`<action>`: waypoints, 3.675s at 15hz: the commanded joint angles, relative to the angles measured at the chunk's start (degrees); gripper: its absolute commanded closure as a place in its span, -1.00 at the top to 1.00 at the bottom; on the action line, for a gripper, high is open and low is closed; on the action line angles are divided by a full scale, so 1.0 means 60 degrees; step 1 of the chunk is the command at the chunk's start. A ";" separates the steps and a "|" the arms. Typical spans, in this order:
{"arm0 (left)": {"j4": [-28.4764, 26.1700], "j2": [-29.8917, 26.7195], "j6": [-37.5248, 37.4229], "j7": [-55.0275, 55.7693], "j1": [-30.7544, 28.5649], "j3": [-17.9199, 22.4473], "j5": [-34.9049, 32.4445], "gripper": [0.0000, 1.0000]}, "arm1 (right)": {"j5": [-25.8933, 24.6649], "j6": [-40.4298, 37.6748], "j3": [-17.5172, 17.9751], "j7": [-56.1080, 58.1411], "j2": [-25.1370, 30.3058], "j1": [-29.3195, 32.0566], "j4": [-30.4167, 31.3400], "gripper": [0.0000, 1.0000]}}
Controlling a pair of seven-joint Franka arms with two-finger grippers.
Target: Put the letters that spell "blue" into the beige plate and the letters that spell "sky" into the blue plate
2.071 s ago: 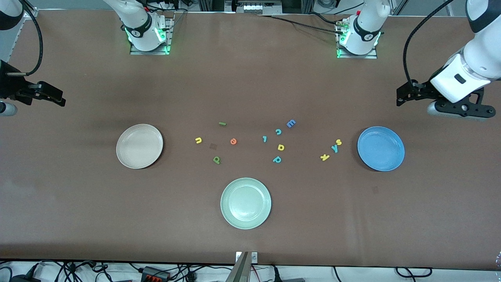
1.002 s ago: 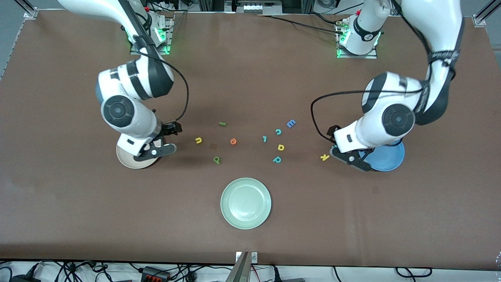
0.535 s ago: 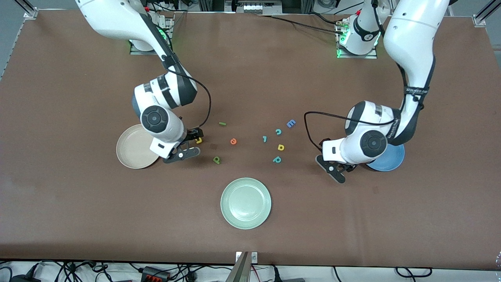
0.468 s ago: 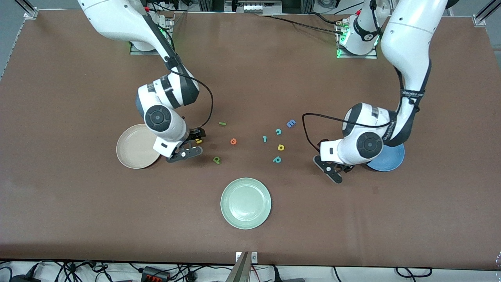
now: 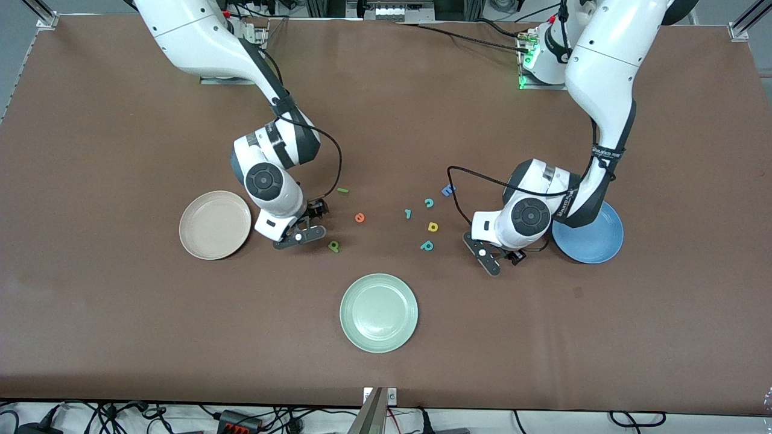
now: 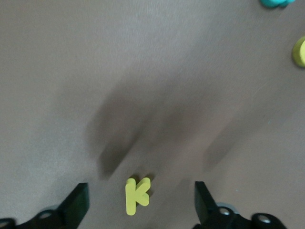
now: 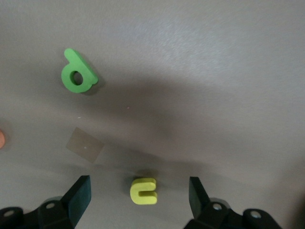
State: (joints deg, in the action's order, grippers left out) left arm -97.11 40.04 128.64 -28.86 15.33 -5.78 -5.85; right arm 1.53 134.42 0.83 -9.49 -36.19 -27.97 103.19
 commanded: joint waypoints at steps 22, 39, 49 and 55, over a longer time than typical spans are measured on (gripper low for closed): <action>-0.0499 -0.1502 -0.2354 -0.0346 -0.1569 0.0847 -0.0459 -0.75 | 0.0053 -0.0896 -0.0079 0.0304 0.1108 0.1333 0.0175 -0.75; -0.0953 -0.0857 -0.0903 0.6523 -0.1398 -0.0896 -0.0196 1.00 | -0.0080 -0.2289 -0.0094 0.2079 0.1166 0.3666 0.0572 1.00; -0.2023 -0.0872 0.0401 0.6655 -0.1413 -0.0896 -0.0328 0.31 | 0.0067 -0.2438 0.0038 0.1038 0.1593 0.2130 -0.0074 1.00; -0.2023 -0.0931 0.0313 0.6539 -0.1485 -0.0911 -0.0328 -0.78 | 0.0111 -0.1705 0.0038 0.0659 0.1227 0.0606 0.0043 1.00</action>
State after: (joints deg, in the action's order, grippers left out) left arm -107.73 35.15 129.95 10.97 7.28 -10.98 -7.14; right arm 1.80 122.78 1.36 -4.56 -28.15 -22.76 102.86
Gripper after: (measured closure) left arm 0.665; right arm 0.000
